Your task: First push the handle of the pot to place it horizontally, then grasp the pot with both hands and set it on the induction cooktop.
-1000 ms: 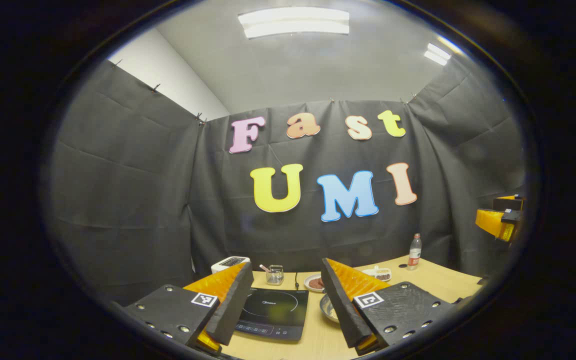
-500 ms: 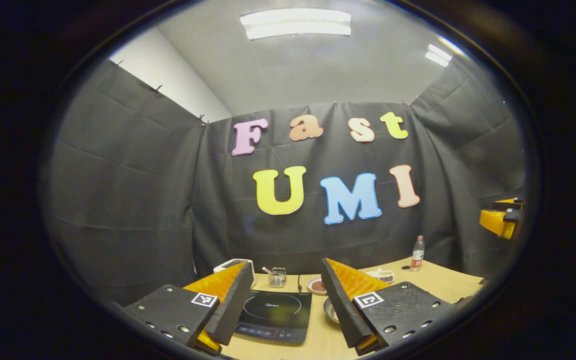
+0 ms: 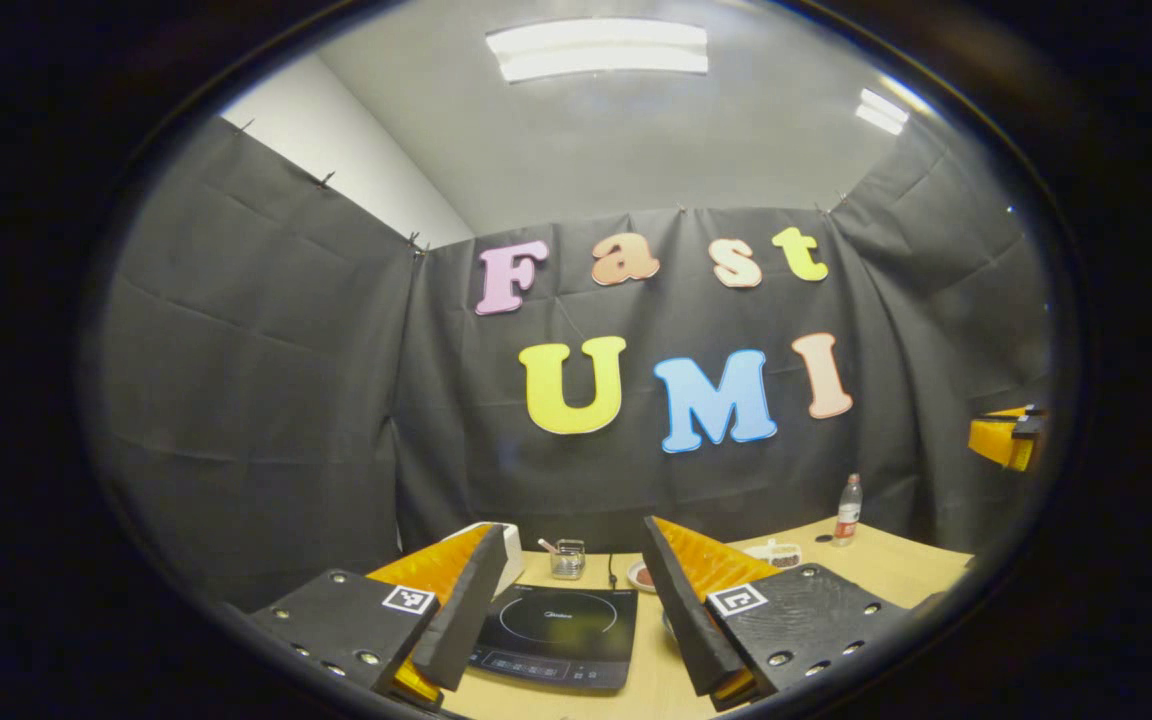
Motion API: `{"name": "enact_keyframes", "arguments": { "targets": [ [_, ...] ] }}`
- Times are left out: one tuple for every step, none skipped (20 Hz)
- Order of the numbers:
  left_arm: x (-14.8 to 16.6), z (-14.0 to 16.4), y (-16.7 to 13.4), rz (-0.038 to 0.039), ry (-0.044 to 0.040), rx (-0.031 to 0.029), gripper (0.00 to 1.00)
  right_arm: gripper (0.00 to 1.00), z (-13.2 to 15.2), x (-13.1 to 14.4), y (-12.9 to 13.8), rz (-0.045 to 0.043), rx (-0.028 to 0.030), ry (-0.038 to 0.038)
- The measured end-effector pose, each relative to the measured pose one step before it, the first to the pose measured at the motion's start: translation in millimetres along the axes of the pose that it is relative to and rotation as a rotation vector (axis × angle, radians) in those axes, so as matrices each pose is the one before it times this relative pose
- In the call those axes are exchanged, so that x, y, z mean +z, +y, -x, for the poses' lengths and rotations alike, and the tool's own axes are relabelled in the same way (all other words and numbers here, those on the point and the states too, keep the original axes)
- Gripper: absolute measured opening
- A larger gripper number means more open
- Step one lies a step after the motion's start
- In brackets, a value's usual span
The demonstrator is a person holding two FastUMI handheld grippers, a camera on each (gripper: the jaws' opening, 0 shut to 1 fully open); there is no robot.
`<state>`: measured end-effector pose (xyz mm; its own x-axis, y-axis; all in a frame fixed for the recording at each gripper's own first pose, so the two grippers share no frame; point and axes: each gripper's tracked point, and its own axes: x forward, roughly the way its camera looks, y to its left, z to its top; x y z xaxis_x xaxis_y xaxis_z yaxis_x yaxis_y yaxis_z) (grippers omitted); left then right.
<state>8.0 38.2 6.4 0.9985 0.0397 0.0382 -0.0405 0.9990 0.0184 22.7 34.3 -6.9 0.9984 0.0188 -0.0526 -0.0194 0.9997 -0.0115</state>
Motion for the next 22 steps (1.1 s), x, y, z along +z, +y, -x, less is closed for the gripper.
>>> {"name": "enact_keyframes", "arguments": {
  "targets": [
    [-0.19,-0.92,0.82,-0.00009,0.00089,-0.00037,0.8,0.17,-1.22,-1.58,2.32,-0.00275,0.00489,0.00585],
    [-0.66,-1.24,1.86,-0.00057,-0.00034,0.00032,0.8,0.18,-1.18,-0.61,3.21,-0.00546,0.01129,0.00639],
    [0.4,-1.3,2.13,-0.00078,-0.00066,0.00164,0.8,0.18,0.14,-0.55,2.86,-0.0077,0.00743,0.00504],
    [-0.15,0.96,1.43,0.0003,-0.00116,-0.00016,0.8,0.18,-0.44,-1.49,1.93,-0.00281,0.00651,0.00215],
    [0.24,0.23,2.43,0.00012,-0.00171,-0.00003,0.8,0.18,-1.68,6.47,-7.78,-0.00111,-0.05122,-0.01652],
    [-0.3,-0.22,2.3,-0.002,-0.00018,0.00049,0.8,0.09,-0.16,3.82,-0.01,-0.01333,0.00489,-0.01381],
    [-0.35,-0.57,2.73,-0.00124,-0.00096,0.00084,0.8,0.05,-1.28,-4.56,3.15,-0.00645,0.00629,0.00618],
    [-1.36,0.02,1.66,0.00141,0.00002,-0.00333,0.8,0.07,0.35,-3.21,2.19,0.00122,0.0082,0.01003],
    [-0.16,-0.45,3.35,-0.00039,-0.00048,0.00159,0.8,0.07,0.34,-3.18,4.68,0.00275,0.01108,0.01095],
    [-0.42,-1.04,4.62,0.00132,-0.00283,0.00269,0.83,0.07,-0.9,-3.51,4.0,0.00089,0.01017,0.01491],
    [-1.27,-0.4,3.7,0.00374,0.00214,-0.00001,0.83,0.07,-0.52,-5.7,5.43,0.00001,0.01287,0.01839],
    [-2.7,-0.82,4.12,0.00445,0.00273,-0.00023,0.8,0.07,-1.66,-6.45,4.94,0.0038,0.00995,0.0217],
    [-0.34,-0.5,3.46,0.00255,0.0009,-0.00158,0.8,0.07,-2.13,-6.65,5.78,0.00798,0.01375,0.02081],
    [-2.24,-0.54,4.48,-0.0004,-0.00039,0.00017,0.8,0.07,-2.43,-6.46,5.04,0.01235,0.01042,0.02098],
    [-1.03,-0.18,6.21,-0.00087,-0.00205,0.00102,0.8,0.07,-0.36,-7.15,6.55,0.0134,0.0152,0.02246],
    [-1.05,-1.23,4.65,0.00017,-0.00239,0.00008,0.8,0.04,-1.66,-6.22,5.63,0.01321,0.01263,0.01942],
    [-1.12,-0.1,5.59,-0.00082,0.00141,0.00103,0.8,0.07,-1.68,-6.2,5.51,0.01443,0.01011,0.01694],
    [-2.92,0.64,6.2,-0.00069,0.00192,0.00092,0.8,0.05,-2.2,-4.44,4.81,0.01546,0.01043,0.01343],
    [-1.73,0.29,7.26,-0.00079,0.00019,0.00187,0.8,0.05,-1.98,-5.64,4.92,0.01717,0.00657,0.01193],
    [-1.91,0.27,7.6,-0.00166,-0.00191,0.00153,0.8,0.04,-2.28,-5.75,4.55,0.01797,0.01028,0.01378],
    [-0.8,0.65,7.65,-0.00467,0.00183,0.00731,0.8,0.03,-1.69,-5.65,4.91,0.01693,0.00915,0.01131],
    [-3.52,-0.29,7.05,-0.00391,0.00581,0.00995,0.8,0.03,-1.72,-4.88,4.83,0.01684,0.00938,0.01225]
  ]
}}
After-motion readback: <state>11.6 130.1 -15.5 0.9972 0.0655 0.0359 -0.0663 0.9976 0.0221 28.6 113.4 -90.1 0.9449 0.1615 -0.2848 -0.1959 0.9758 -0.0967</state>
